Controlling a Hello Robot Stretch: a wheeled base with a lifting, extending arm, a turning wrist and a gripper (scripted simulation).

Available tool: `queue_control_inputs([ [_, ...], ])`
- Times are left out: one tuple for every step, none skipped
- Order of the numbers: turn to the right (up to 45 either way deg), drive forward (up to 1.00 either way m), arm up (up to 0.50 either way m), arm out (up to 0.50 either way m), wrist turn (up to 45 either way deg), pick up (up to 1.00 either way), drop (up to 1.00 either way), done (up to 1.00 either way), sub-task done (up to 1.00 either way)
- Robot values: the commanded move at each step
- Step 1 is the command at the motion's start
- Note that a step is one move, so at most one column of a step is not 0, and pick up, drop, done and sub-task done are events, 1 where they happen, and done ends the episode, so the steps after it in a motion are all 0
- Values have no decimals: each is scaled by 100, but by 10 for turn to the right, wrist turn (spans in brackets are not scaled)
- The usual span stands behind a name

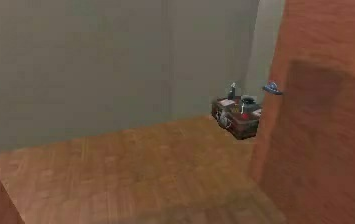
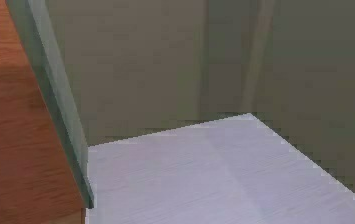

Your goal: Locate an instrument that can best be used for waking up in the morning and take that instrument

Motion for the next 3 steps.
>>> queue_control_inputs([
  [-180,0,0,0,0,0,0,0,0],
  [0,100,0,0,0,0,0,0,0],
  [0,55,0,0,0,0,0,0,0],
])
